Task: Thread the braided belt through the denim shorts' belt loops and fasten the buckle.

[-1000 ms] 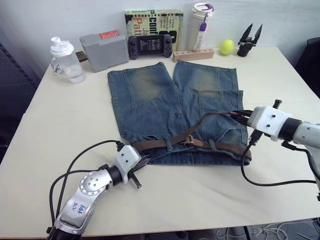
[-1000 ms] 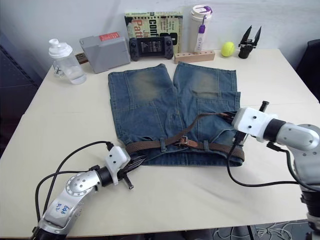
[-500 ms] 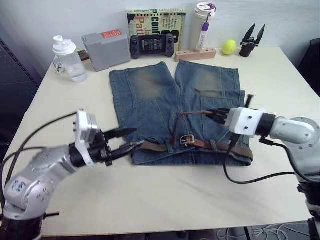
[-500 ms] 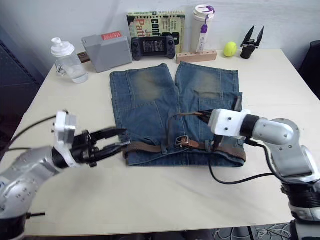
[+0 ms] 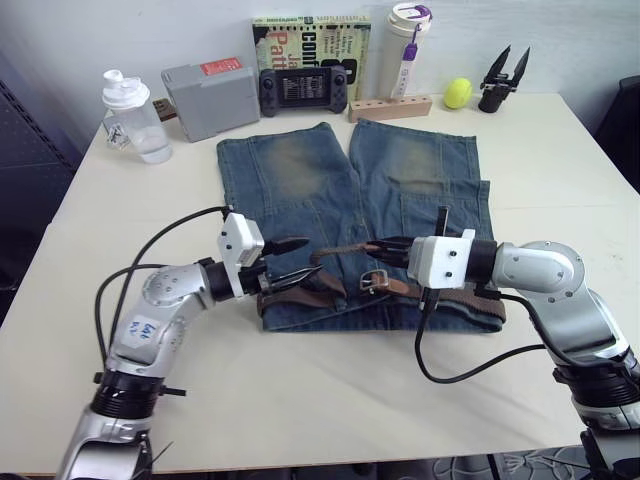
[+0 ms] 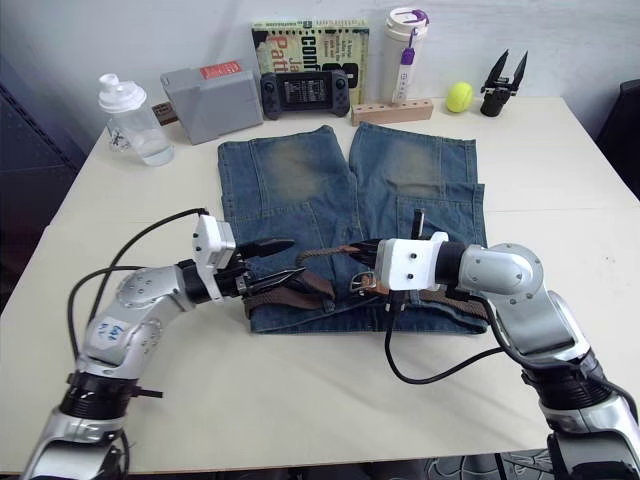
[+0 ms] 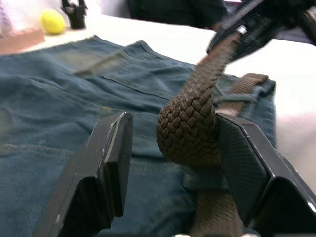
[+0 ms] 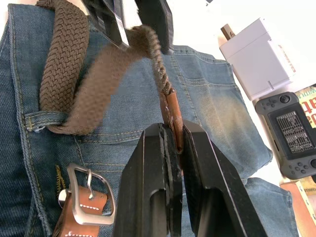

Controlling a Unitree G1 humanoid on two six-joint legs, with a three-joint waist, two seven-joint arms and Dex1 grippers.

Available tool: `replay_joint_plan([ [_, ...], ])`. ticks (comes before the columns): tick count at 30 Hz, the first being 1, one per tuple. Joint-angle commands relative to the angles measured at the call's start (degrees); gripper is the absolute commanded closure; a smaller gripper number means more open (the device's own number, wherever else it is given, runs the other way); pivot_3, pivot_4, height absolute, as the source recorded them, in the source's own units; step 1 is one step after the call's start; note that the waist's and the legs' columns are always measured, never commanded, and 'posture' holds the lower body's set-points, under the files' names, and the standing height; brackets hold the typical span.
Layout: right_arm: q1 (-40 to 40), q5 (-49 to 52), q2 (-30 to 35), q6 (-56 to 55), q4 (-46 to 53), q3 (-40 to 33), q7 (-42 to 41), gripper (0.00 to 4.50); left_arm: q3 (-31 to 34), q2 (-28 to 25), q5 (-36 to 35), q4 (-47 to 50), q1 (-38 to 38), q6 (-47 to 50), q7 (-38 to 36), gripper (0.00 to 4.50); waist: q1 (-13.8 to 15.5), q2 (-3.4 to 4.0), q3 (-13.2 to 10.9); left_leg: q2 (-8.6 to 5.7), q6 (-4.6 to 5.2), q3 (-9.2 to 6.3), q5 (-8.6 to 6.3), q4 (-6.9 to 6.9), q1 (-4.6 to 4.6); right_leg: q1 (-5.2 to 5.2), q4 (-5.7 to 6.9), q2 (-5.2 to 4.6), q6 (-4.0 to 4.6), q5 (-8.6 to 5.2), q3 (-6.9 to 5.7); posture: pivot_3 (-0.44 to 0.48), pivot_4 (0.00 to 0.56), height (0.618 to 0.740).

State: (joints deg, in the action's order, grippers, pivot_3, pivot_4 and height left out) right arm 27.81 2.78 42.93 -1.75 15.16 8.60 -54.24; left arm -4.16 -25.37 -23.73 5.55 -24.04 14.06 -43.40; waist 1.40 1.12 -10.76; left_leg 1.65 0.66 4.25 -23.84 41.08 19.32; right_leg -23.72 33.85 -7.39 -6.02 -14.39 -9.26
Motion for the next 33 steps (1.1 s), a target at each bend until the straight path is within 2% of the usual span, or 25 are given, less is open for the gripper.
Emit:
replay_joint_plan([
  [1,-0.1,0.9,-0.3,0.0,2.2,-0.9,0.1,4.50,-0.4,1.9,2.7,-1.6,-1.3,-3.2,1.0,1.63,-0.1,0.00,0.0,0.00,0.00,0.01,0.00,-0.01,0.00,0.00,0.00,-0.01,0.00,0.00,0.01,0.000,0.150,0.722],
  [10,-0.1,0.5,-0.9,0.2,2.1,-0.7,0.4,4.50,-0.6,3.8,2.8,-1.2,-0.7,-3.9,-0.8,1.63,-0.1,0.00,0.0,0.00,0.00,0.00,0.00,-0.01,-0.01,0.00,0.01,-0.02,0.00,0.00,0.00,0.000,0.150,0.722],
  [13,-0.1,0.4,-1.1,0.2,1.9,-0.7,0.5,4.50,-0.3,3.9,3.0,-1.2,-0.5,-4.5,-1.0,2.36,0.0,0.00,0.0,0.01,0.00,-0.01,0.00,-0.01,-0.01,0.00,0.01,-0.02,0.00,0.00,0.00,0.000,0.150,0.722],
  [14,-0.1,0.4,-1.1,0.1,1.9,-0.7,0.5,4.50,-0.2,3.9,3.0,-1.1,-0.4,-4.4,-1.1,3.06,-0.1,0.00,0.0,0.01,0.00,-0.01,0.00,0.00,-0.01,0.00,0.01,-0.02,0.00,0.00,0.00,0.000,0.150,0.722],
  [18,-0.2,0.3,-1.1,0.3,1.7,-0.9,0.6,4.50,0.0,3.6,2.7,-0.6,0.5,-4.3,-1.6,4.38,-0.1,0.00,0.0,0.01,0.00,-0.01,0.00,-0.01,-0.01,0.00,0.01,-0.02,0.00,0.00,0.00,0.000,0.150,0.722],
  [24,-0.4,0.4,-0.9,2.9,1.5,-1.5,1.1,4.50,-0.1,3.6,3.3,0.1,1.5,-4.4,-1.7,4.47,-0.1,0.00,0.0,0.01,0.00,-0.01,0.00,0.00,-0.01,0.00,0.01,-0.03,0.00,0.00,0.00,0.000,0.150,0.722],
  [27,-0.9,2.8,-2.0,7.5,1.8,-2.6,1.9,3.44,-0.2,4.3,3.5,0.3,1.8,-4.3,-0.9,4.47,-0.1,0.00,0.0,0.01,0.00,-0.01,0.00,0.00,-0.01,0.00,0.02,-0.03,0.00,0.00,0.00,0.000,0.150,0.722],
  [28,-1.4,3.5,-2.0,9.3,2.2,-2.8,1.8,2.91,-0.4,4.5,3.7,0.4,2.0,-4.3,-0.7,4.47,0.0,-0.01,0.0,0.01,0.00,-0.01,0.00,0.00,-0.01,0.00,0.02,-0.03,0.00,0.00,0.00,0.000,0.150,0.722],
  [30,-3.0,2.8,-1.4,11.3,2.6,-3.2,2.6,2.16,-0.8,4.6,4.5,0.5,2.5,-4.2,-0.1,4.47,0.0,-0.01,0.0,0.01,0.00,-0.02,0.00,0.00,0.00,0.00,0.02,-0.03,0.00,0.00,-0.01,0.000,0.150,0.722],
  [31,-3.6,2.3,-1.2,11.6,2.6,-3.3,3.0,2.05,-0.9,4.6,4.8,0.6,2.7,-4.2,0.1,4.47,0.1,-0.01,0.0,0.01,0.01,-0.03,0.00,0.00,0.00,0.00,0.01,-0.03,0.00,0.00,-0.01,0.000,0.150,0.722],
  [33,-6.2,2.0,-0.2,13.1,3.7,-3.2,2.7,1.09,-0.5,5.0,4.4,1.1,3.1,-3.6,0.9,4.47,0.1,-0.01,0.0,0.00,0.01,-0.03,0.00,0.00,0.00,0.01,0.01,-0.05,0.00,0.00,-0.01,0.000,0.150,0.722],
])
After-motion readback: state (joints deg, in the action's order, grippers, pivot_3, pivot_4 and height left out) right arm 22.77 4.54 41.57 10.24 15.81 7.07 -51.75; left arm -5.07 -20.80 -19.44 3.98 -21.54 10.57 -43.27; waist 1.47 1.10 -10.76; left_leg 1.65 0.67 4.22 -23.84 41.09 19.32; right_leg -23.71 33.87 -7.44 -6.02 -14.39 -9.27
